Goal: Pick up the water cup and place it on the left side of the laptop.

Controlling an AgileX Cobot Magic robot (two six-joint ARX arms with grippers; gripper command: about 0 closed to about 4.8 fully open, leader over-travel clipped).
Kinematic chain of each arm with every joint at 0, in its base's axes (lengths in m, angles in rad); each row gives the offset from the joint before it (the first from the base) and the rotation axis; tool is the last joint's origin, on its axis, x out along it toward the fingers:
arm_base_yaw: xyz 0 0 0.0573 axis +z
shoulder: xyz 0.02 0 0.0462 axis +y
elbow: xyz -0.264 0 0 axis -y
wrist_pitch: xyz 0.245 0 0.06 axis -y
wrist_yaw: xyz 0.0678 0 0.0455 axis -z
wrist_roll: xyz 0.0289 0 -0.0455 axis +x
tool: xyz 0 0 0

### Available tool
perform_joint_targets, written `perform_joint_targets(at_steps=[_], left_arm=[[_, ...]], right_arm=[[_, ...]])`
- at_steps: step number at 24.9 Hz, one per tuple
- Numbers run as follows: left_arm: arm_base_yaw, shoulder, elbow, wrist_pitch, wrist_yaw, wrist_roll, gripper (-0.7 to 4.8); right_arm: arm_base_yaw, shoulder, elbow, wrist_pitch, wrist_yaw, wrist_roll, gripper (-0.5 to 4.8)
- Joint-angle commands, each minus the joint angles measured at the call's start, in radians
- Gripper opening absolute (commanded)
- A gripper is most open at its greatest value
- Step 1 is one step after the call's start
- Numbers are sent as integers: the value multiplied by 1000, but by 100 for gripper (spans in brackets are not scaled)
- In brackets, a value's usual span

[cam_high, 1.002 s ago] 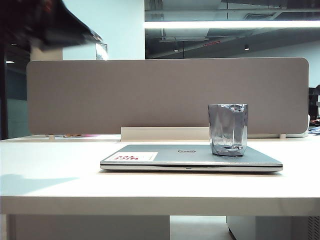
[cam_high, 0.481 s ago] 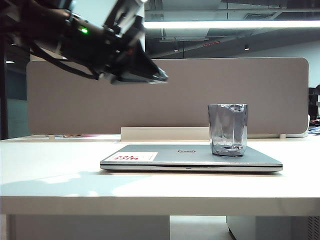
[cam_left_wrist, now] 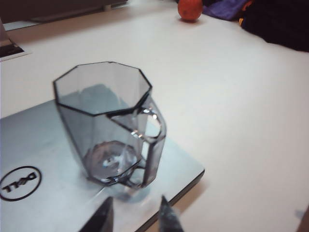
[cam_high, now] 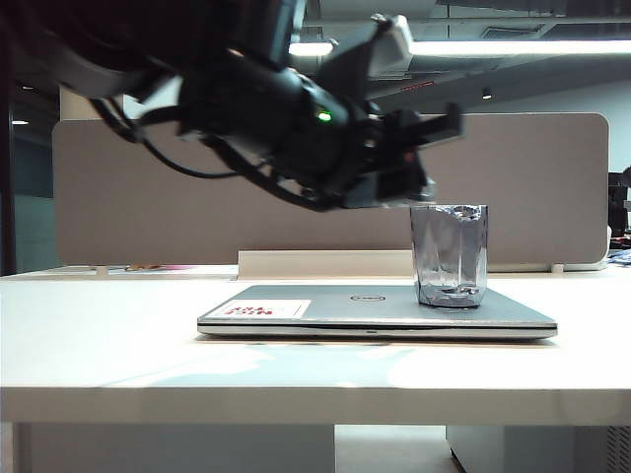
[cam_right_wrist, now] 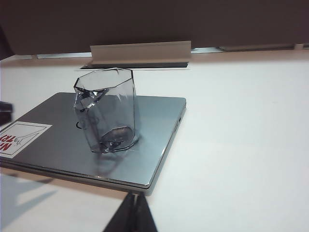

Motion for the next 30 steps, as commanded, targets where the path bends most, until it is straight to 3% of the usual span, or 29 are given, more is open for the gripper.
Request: perform_joint_targets(at_steps=[1,4,7,13,18,23,30], left_arm=[[-43,84,82,17,-82,-66,125],[-78,145,129,17,-175,-115,128],[-101,191,161,17,-217,-144,219],[-103,285,253,6,-227,-189,219],[-103,306,273,-5,-341,-220,219],[-103,321,274,11,-341,-274,219],[-105,327,274,34,-352,-275,219]], right_arm=[[0,-1,-4,18,4,-2,-1],[0,-1,-4,23,4,-3,-1],[0,-1,-3,26,4,-3,-1],[0,-2,-3,82,1,-2,-1],[0,-2,-3,80,-2,-2,-1],[0,-2,-3,81,-4,-2,-1],[1,-2,-3,80,-8,-2,-1]])
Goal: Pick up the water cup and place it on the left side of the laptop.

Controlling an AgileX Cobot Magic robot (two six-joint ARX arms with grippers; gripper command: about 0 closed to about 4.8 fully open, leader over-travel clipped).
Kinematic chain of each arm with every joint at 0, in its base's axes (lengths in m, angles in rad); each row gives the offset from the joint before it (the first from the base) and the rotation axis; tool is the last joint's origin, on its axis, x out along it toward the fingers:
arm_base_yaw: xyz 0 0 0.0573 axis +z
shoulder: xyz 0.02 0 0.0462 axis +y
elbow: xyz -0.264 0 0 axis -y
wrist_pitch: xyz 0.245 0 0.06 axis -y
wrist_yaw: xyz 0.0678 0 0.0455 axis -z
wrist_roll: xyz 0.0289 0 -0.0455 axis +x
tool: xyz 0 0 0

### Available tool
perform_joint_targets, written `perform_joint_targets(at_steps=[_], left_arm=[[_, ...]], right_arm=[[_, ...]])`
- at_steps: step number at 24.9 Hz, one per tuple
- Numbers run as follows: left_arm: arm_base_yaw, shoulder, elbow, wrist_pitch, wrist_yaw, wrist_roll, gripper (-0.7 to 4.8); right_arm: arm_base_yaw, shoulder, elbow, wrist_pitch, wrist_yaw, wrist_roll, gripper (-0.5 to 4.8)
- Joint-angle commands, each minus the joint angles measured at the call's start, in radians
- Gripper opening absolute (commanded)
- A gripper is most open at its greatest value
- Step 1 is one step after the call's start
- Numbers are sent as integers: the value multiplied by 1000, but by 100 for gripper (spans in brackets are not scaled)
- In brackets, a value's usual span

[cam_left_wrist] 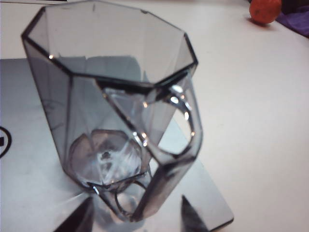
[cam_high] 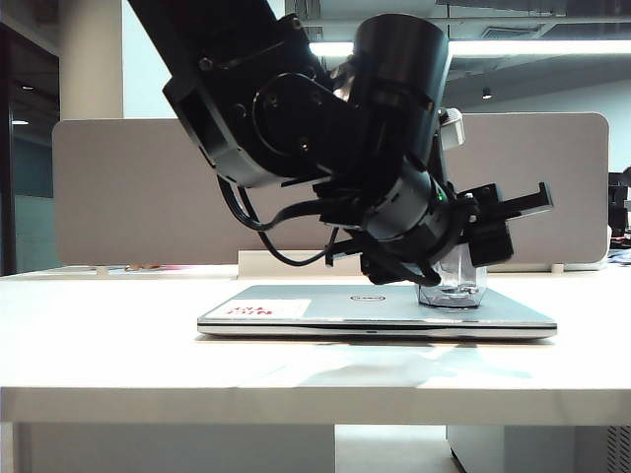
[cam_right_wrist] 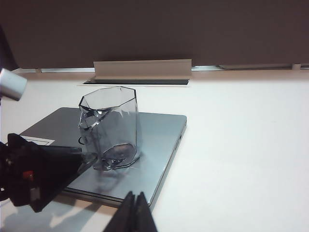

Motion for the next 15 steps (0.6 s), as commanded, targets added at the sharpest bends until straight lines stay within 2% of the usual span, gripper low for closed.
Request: perform_joint_targets(at_steps=[1,15], left_arm=[[-3,-4,6,28,-15,0,219],[-3,47,7,130,-27,6,219]], right_arm=[[1,-2,-3,18,-6,-2,-1],[2,-2,-3,8,-28,-2,-1]])
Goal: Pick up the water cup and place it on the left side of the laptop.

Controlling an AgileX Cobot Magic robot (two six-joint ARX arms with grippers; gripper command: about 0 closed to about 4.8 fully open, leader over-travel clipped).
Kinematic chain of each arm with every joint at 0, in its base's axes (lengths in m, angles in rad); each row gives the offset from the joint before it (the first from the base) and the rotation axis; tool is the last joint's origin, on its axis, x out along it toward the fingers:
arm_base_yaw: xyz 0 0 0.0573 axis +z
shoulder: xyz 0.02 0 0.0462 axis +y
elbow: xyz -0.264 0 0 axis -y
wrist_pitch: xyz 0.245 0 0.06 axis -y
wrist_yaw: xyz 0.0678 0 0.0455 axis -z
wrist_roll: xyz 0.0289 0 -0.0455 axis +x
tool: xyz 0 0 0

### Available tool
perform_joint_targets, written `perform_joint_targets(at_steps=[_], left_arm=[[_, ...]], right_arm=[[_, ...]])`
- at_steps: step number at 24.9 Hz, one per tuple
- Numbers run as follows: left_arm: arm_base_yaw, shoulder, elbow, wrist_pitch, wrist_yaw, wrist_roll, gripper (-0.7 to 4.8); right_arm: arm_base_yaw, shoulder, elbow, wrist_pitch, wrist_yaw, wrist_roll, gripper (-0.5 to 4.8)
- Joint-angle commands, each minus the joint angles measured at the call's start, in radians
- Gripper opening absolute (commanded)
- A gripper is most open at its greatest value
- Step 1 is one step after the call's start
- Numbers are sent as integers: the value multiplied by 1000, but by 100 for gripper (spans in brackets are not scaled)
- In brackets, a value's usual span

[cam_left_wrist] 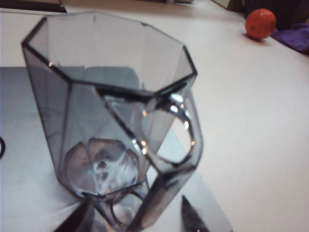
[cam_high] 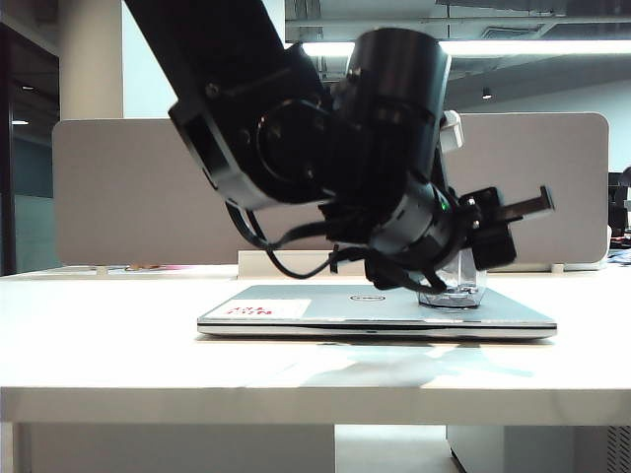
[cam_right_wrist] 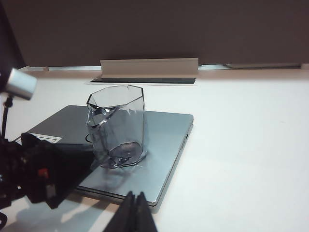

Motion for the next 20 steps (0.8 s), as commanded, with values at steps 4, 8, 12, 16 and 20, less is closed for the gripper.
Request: perform_joint_targets(at_steps=[4,8,12,16,20], left_arm=[[-11,7,23,11,-90,6,214],[-24,26,101,-74,-90,11,214],[-29,51,189,-181,-114,17,212],[-27,51,190,-181,-160,16,210],[-27,51,190,-180,-160,17,154]], right_arm=[[0,-2,-3,9,-3,-2,-1],[0,-2,-3,9,-2,-2,-1],[0,-2,-3,8,-2,-2,-1],[0,-2,-3,9,-8,-2,-1],[0,-2,-3,5,-21,-2,-1]])
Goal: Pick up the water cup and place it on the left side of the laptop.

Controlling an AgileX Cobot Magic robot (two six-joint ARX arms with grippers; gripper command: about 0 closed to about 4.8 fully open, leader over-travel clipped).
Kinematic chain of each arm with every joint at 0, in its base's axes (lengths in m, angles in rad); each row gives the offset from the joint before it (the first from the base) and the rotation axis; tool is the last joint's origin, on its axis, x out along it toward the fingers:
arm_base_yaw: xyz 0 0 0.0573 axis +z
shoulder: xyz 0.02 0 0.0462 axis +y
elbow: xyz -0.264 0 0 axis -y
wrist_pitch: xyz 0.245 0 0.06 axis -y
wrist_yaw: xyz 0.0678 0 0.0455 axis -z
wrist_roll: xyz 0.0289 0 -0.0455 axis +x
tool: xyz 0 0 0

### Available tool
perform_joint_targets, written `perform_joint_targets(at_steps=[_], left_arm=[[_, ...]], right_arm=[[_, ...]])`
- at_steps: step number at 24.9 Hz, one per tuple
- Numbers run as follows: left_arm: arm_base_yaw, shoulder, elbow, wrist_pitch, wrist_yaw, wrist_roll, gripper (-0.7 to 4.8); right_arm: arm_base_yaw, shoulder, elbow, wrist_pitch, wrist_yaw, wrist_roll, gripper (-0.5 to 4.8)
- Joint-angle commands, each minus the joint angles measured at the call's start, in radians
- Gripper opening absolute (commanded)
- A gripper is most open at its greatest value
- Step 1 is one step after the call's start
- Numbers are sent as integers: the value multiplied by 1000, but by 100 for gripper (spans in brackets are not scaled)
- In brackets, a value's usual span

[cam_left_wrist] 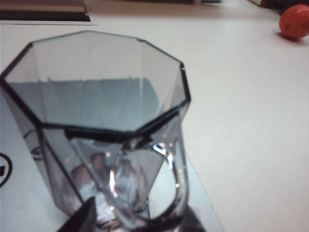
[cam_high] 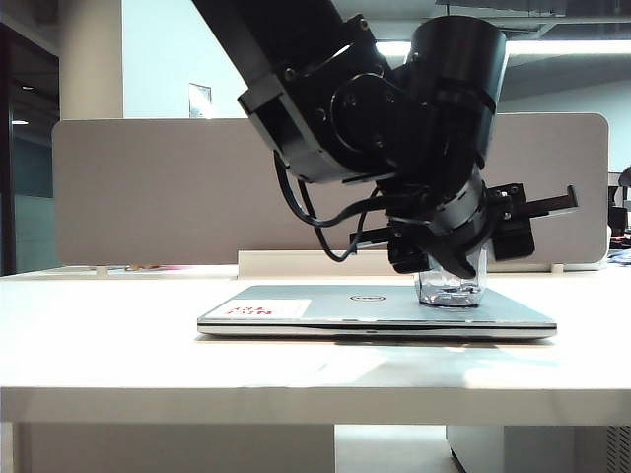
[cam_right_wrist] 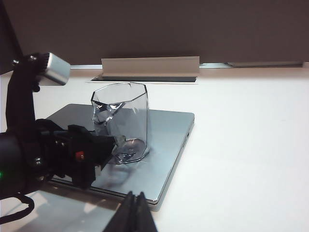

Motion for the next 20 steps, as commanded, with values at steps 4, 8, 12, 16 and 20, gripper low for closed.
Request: perform_joint_targets(at_steps=[4,8,12,16,20], left_arm=[[8,-4,3,8,-51,1,148],[19,-5,3,-21,-62,10,148],[37,-8,3,-48,-76,27,148],[53,-8,3,-89,-86,27,148],[65,-10,3,-89,-103,28,148]], right_arm=[[1,-2,-3,11,-21,-2,-1],[1,-2,-3,11,-22,2,-1],[1,-2,-3,11,-21,2,-1],[0,-2,-3,11,-21,2,-1],[0,-2,-3,11,-21,2,-1]])
